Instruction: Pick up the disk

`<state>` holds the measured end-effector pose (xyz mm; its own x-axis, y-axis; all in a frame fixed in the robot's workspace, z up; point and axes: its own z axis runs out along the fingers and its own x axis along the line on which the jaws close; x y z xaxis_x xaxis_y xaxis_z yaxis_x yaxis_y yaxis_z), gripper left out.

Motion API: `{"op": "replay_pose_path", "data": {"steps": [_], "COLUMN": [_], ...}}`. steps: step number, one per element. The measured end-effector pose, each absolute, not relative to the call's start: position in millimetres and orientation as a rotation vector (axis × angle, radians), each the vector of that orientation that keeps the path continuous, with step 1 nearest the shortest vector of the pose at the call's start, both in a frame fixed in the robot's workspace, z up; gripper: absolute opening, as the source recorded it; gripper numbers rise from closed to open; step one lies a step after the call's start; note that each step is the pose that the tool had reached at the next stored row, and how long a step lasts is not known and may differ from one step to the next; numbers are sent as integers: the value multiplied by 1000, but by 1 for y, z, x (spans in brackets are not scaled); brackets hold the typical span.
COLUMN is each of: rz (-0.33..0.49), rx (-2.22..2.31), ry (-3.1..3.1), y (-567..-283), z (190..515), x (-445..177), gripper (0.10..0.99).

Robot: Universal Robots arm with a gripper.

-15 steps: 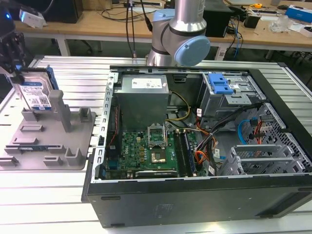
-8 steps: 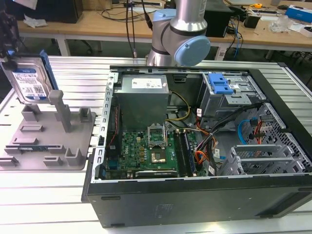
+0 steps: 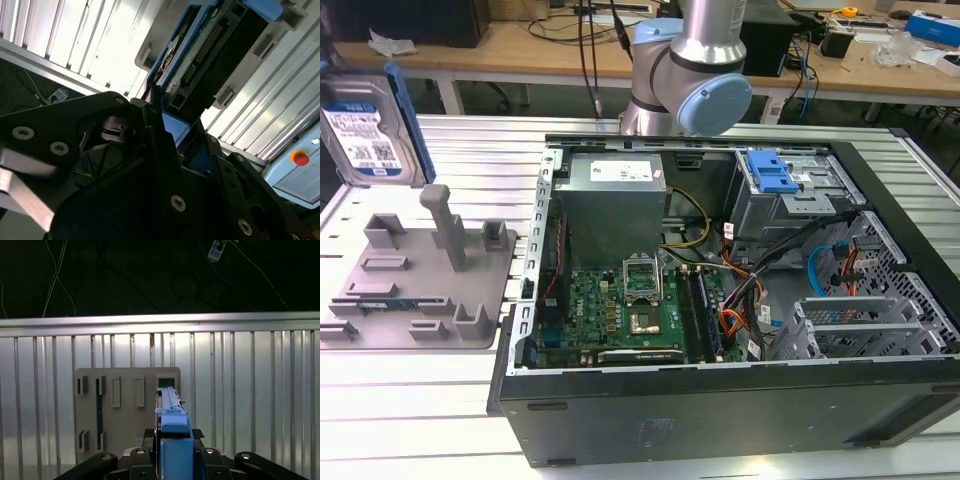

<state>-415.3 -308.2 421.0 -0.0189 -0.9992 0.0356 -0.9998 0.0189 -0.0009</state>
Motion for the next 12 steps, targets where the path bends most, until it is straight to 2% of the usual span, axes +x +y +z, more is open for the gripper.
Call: {"op": "replay_pose_path", "data": {"steps": [12], "rz": [36], "rx": [2185], "ry": [-2226], "y": [-310], "z": [478], "x": [-415], "gripper": [365]}}
